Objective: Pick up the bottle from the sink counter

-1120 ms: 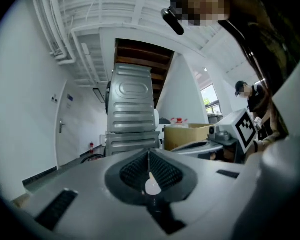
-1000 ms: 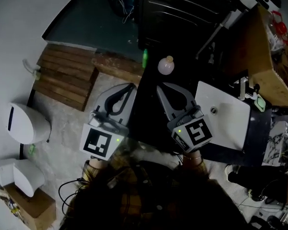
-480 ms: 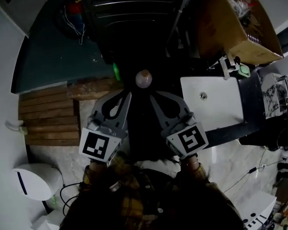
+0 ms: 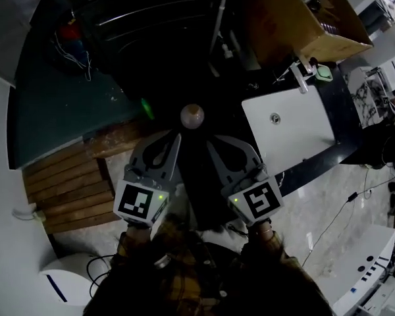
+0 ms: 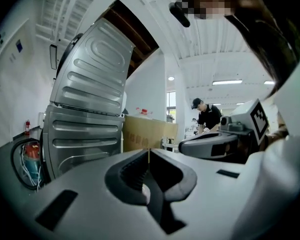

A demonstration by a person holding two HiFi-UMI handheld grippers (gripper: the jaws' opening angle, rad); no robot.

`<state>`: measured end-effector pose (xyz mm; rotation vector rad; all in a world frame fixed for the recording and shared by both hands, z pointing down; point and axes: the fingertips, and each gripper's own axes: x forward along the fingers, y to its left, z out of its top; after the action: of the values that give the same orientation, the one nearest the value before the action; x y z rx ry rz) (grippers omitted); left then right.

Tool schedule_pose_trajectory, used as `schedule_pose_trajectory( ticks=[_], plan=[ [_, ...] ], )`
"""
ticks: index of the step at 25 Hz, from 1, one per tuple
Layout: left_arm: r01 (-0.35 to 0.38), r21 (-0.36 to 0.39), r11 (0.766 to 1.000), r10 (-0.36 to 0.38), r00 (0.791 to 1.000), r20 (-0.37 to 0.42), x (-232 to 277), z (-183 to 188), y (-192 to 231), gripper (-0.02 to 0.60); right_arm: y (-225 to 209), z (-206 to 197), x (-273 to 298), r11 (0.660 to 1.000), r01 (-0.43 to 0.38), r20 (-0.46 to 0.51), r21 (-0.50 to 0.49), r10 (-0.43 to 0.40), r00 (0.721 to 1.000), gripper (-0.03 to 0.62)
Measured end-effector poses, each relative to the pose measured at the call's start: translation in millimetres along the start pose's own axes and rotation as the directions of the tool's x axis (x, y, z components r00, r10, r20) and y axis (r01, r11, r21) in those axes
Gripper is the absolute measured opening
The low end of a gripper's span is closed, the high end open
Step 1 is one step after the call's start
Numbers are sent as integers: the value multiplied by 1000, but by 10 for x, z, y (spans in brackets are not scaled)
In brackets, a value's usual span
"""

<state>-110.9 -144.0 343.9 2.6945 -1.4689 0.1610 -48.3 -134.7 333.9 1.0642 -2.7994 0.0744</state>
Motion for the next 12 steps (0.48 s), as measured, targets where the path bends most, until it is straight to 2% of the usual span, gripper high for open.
schedule_pose_trajectory(
  ticks=[5, 12],
  plan=[
    [48, 11, 999, -48, 999, -19, 65, -85, 54, 25, -49, -13, 7, 997, 80, 1, 2, -80, 997, 17],
    [89, 9, 996, -89, 996, -3, 152, -109, -52, 25, -144, -29, -111, 989, 145, 1, 4, -145, 989, 17]
  ],
)
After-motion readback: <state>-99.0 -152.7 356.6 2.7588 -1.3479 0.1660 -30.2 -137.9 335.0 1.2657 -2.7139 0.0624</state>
